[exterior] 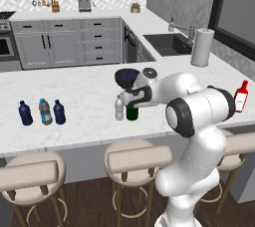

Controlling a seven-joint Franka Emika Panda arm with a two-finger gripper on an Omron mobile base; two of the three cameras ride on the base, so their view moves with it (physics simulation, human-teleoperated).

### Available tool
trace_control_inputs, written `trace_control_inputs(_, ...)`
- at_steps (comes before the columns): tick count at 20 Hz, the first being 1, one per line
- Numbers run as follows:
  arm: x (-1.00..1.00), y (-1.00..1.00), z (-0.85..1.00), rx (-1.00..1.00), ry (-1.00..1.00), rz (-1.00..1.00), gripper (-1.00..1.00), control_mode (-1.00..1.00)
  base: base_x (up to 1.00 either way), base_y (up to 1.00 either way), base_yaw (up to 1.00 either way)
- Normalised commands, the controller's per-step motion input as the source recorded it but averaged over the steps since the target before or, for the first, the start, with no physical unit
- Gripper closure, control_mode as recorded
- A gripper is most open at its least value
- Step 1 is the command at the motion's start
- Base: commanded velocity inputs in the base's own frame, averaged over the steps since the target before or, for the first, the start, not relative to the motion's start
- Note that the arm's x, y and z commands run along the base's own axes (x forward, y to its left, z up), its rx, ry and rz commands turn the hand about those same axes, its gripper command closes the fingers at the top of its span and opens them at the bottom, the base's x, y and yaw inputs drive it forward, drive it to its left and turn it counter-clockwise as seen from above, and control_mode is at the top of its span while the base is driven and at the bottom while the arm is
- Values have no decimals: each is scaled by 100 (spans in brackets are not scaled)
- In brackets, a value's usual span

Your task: Move the plastic bottles in the middle to the plastics group, and the glass bottles in the middle to the glass group.

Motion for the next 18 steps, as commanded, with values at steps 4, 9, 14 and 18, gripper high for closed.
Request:
trace_control_inputs(4,16,0,-7,0,0,0,-100,-100,0,0,0)
trace_control_inputs(9,7,0,-10,0,0,0,-100,-100,0,0,0)
trace_control_inputs(14,5,0,-10,0,0,0,-100,-100,0,0,0)
trace_control_inputs(18,1,0,-1,0,0,0,100,-100,0,0,0)
